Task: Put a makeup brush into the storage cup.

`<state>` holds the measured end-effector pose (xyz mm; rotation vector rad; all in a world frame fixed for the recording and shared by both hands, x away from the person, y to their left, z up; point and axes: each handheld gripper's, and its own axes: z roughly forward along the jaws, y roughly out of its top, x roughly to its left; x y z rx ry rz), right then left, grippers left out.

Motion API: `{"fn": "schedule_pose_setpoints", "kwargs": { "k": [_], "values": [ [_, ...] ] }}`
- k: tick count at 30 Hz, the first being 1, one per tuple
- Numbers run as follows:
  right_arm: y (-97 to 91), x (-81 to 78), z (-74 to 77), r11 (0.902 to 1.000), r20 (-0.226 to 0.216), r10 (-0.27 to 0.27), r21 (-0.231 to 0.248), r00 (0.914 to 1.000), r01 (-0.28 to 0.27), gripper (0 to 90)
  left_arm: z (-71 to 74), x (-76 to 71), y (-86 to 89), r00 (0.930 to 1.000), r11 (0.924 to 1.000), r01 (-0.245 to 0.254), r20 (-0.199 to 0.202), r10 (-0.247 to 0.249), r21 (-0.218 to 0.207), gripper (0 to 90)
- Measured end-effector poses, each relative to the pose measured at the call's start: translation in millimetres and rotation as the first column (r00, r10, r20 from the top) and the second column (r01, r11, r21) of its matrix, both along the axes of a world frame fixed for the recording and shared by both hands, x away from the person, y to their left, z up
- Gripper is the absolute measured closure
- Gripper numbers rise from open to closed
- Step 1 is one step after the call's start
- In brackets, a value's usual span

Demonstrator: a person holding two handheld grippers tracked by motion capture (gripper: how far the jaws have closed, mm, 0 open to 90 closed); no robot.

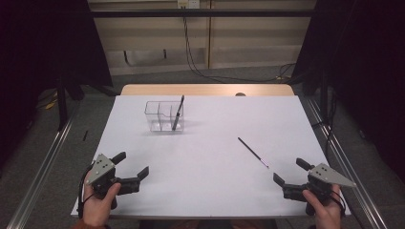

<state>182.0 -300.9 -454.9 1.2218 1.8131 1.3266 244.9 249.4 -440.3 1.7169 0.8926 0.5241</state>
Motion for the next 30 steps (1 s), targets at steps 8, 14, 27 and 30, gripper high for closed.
{"fn": "schedule_pose_setpoints", "kwargs": {
  "k": [8,14,27,30],
  "values": [
    [3.2,3.9,1.0,1.0000,-0.002,0.005,-0.002,1.0000,-0.005,0.2,-2.2,2.1,2.3,0.9998,0.9999,0.011,-0.016,-0.011,-0.002,1.7],
    [3.5,13.6,0.9,0.9997,-0.002,0.015,0.017,0.9999,-0.015,0.0,-2.0,1.5,1.7,0.9997,0.9998,0.018,-0.016,-0.018,0.002,1.7],
    [6.8,35.8,15.1,0.9997,0.038,0.023,0.001,0.9990,-0.023,0.3,0.5,-0.6,0.5,1.0000,1.0000,0.009,0.002,-0.009,-0.004,1.9],
    [10.3,42.7,17.6,0.9996,0.041,0.026,-0.006,0.9988,-0.026,0.3,0.7,-0.9,0.6,1.0000,1.0000,0.003,0.008,-0.003,-0.009,1.9]
  ]
}}
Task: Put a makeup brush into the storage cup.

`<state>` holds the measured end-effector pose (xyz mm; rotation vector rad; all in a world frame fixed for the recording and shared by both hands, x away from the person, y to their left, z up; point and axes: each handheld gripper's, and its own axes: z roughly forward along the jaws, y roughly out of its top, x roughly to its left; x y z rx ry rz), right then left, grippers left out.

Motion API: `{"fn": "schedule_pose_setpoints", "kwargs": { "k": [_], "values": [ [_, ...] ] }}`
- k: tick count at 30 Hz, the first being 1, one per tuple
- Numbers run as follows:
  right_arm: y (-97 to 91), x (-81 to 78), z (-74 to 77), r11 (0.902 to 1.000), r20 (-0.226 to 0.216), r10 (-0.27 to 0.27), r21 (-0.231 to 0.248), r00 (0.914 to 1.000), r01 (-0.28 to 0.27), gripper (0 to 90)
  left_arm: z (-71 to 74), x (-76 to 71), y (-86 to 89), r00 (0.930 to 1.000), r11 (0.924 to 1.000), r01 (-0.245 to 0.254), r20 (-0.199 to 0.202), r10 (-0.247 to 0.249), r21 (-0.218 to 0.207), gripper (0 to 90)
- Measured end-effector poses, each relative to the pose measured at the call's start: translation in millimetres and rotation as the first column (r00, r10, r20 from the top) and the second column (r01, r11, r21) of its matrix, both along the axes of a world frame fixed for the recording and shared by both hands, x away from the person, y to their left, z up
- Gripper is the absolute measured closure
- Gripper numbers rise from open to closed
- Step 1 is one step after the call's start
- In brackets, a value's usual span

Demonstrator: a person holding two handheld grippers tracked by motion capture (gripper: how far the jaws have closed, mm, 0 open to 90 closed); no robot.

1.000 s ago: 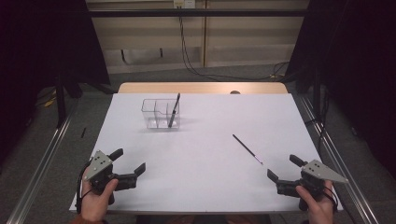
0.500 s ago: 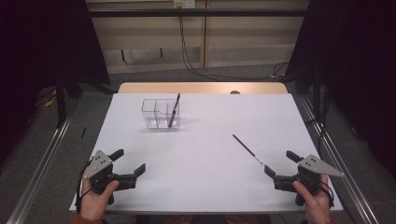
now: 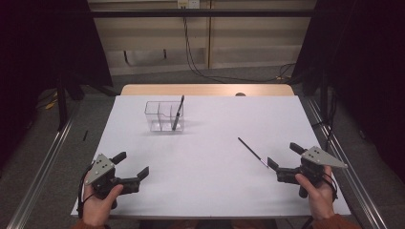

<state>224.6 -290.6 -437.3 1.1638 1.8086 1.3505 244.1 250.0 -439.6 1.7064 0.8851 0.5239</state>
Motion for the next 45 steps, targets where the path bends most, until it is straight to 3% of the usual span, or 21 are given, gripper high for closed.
{"fn": "schedule_pose_setpoints", "kwargs": {
  "k": [26,34,38,45],
  "values": [
    [18.1,48.4,20.8,0.9982,0.002,0.054,-0.026,0.9985,-0.054,0.5,0.8,1.4,-2.5,0.9999,0.9999,0.017,-0.003,-0.017,-0.002,2.1],
    [25.4,63.0,23.9,0.9951,0.000,0.071,-0.069,0.9975,-0.071,0.5,0.7,2.9,-3.6,0.9997,0.9997,0.025,0.001,-0.025,0.000,2.3],
    [27.1,70.2,24.8,0.9926,-0.021,0.072,-0.097,0.9972,-0.074,1.3,0.6,3.0,-3.4,0.9997,0.9997,0.026,-0.001,-0.026,-0.002,2.3],
    [28.7,78.4,24.4,0.9845,-0.123,0.108,-0.125,0.9866,-0.123,1.6,0.6,3.1,-3.3,0.9996,0.9996,0.028,-0.002,-0.028,0.004,2.5]
  ]
}}
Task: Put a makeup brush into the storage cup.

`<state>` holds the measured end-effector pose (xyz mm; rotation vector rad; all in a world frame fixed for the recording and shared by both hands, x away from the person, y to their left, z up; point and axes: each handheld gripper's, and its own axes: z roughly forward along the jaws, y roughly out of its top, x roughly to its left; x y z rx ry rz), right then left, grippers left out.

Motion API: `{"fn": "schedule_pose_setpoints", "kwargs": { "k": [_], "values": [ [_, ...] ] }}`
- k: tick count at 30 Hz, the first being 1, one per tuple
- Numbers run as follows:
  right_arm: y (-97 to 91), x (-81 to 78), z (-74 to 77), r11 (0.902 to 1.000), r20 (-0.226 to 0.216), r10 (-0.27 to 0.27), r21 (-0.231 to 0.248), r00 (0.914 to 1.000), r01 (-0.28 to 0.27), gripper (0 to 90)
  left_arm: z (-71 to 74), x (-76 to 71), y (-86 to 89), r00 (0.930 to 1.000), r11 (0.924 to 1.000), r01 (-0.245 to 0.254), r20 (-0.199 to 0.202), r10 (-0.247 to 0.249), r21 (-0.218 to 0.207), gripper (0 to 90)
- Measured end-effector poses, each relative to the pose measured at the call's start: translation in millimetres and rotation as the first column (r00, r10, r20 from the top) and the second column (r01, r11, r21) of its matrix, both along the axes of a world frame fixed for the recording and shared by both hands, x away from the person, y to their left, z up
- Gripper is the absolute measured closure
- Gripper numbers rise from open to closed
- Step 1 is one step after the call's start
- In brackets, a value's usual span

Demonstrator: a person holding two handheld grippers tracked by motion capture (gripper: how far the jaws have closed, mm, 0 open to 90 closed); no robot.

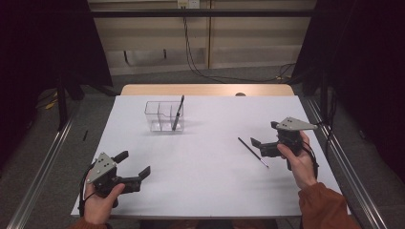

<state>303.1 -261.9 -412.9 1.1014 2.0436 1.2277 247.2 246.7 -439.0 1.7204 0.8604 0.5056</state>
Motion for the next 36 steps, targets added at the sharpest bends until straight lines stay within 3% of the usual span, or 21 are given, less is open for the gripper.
{"fn": "schedule_pose_setpoints", "kwargs": {
  "k": [3,7,10,12,15,16,19,21,24,26,29,32,33,35,36],
  "values": [
    [-2.0,3.5,2.5,0.9998,-0.051,0.016,-0.010,0.9986,-0.016,1.8,0.1,0.0,0.1,1.0000,1.0000,0.000,0.000,0.000,0.001,2.5],
    [-4.0,8.2,5.4,0.9977,-0.119,0.025,-0.060,0.9925,-0.032,3.0,0.3,0.2,0.9,1.0000,1.0000,-0.002,-0.001,0.002,0.003,2.5],
    [-3.6,11.3,6.5,0.9945,-0.167,0.028,-0.095,0.9855,-0.044,3.3,0.4,0.4,1.3,1.0000,1.0000,-0.001,0.002,0.001,0.004,2.6],
    [-3.2,14.7,6.4,0.9948,-0.215,0.042,-0.081,0.9756,-0.061,3.8,0.2,0.5,1.1,1.0000,1.0000,-0.006,0.000,0.006,0.004,2.6],
    [0.3,21.7,4.2,0.9925,-0.314,0.096,-0.042,0.9447,-0.115,2.5,0.2,0.9,2.4,1.0000,1.0000,-0.006,0.000,0.006,0.000,2.5],
    [1.7,22.9,3.5,0.9917,-0.325,0.099,-0.045,0.9405,-0.120,3.1,0.2,0.6,2.6,1.0000,1.0000,-0.009,0.000,0.009,0.001,2.5],
    [7.1,27.7,1.5,0.9823,-0.377,0.124,-0.084,0.9177,-0.167,3.0,-0.1,1.0,2.7,1.0000,0.9999,-0.010,0.000,0.010,0.003,2.5],
    [10.0,30.9,0.6,0.9745,-0.434,0.138,-0.101,0.8901,-0.200,3.5,-0.2,1.0,2.8,1.0000,1.0000,-0.009,-0.001,0.009,0.005,2.5],
    [12.1,34.0,-0.1,0.9661,-0.478,0.130,-0.136,0.8687,-0.220,4.0,0.0,1.1,3.2,1.0000,1.0000,-0.006,0.002,0.006,0.007,2.5],
    [12.8,35.4,-0.2,0.9603,-0.492,0.122,-0.161,0.8619,-0.228,4.2,-0.2,1.1,3.0,1.0000,1.0000,-0.006,-0.003,0.006,0.005,2.5],
    [13.5,38.0,-0.4,0.9506,-0.524,0.117,-0.186,0.8437,-0.248,3.9,-0.1,1.3,2.5,1.0000,1.0000,-0.005,-0.001,0.005,0.003,2.5],
    [14.4,39.5,-0.4,0.9351,-0.532,0.125,-0.219,0.8375,-0.279,3.4,-0.4,1.4,1.9,1.0000,1.0000,-0.003,-0.007,0.003,0.001,2.5],
    [14.6,40.9,-0.9,0.9297,-0.552,0.130,-0.221,0.8237,-0.295,3.4,-0.5,1.4,1.8,1.0000,1.0000,-0.003,-0.008,0.003,0.002,2.5],
    [16.0,43.0,-2.4,0.9226,-0.578,0.121,-0.234,0.8070,-0.306,3.8,-0.5,1.5,2.3,1.0000,1.0000,-0.003,-0.008,0.003,0.003,2.5],
    [16.7,44.3,-3.6,0.9148,-0.582,0.117,-0.252,0.8046,-0.315,4.6,-0.4,1.5,2.5,1.0000,1.0000,-0.004,-0.007,0.004,0.005,2.5]
  ]
}}
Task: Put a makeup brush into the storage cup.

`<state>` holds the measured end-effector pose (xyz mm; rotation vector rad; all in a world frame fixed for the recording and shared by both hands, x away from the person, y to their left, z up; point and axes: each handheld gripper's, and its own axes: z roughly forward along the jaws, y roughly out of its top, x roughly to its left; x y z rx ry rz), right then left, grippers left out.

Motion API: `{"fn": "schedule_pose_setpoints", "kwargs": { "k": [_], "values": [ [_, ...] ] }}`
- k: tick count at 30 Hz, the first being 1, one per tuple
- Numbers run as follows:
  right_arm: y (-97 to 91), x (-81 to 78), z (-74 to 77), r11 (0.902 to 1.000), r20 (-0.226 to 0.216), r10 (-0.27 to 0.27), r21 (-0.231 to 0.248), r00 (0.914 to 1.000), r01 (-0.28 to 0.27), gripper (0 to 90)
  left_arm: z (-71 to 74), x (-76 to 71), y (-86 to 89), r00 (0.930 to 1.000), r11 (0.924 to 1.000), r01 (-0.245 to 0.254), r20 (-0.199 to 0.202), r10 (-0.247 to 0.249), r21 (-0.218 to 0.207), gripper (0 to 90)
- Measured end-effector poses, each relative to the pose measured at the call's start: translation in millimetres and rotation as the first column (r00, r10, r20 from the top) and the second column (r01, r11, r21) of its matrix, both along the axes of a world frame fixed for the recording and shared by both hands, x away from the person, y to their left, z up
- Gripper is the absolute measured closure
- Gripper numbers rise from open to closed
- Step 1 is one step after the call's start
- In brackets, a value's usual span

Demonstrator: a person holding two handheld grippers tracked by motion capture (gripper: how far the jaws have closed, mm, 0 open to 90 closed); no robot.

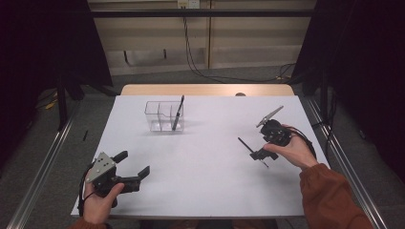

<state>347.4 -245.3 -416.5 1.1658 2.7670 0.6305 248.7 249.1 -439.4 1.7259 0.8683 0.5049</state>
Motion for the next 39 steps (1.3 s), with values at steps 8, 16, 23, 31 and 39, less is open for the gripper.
{"fn": "schedule_pose_setpoints", "kwargs": {
  "k": [8,16,23,31,39],
  "values": [
    [3.6,8.6,-13.0,0.9947,-0.092,-0.011,-0.102,0.9957,0.001,11.7,-0.1,-0.1,0.0,1.0000,1.0000,0.001,0.000,-0.001,0.004,2.5],
    [6.1,12.1,-23.7,0.9873,-0.128,0.001,-0.158,0.9918,-0.021,37.5,-0.1,-0.1,-0.2,1.0000,1.0000,0.003,0.002,-0.003,0.006,2.5],
    [14.4,13.4,-31.7,0.9807,-0.143,0.014,-0.191,0.9896,-0.042,47.7,0.1,-0.3,-0.4,1.0000,1.0000,0.003,0.006,-0.003,0.009,2.5],
    [24.8,13.9,-33.2,0.9662,-0.170,-0.005,-0.255,0.9855,-0.039,55.1,0.0,-0.8,-0.9,0.9999,0.9999,0.010,0.011,-0.011,0.013,2.5],
    [24.5,19.3,-32.4,0.9639,-0.203,-0.036,-0.266,0.9785,-0.020,73.3,-0.1,-0.6,0.2,0.9999,0.9998,0.008,0.006,-0.009,0.019,2.6]
  ]
}}
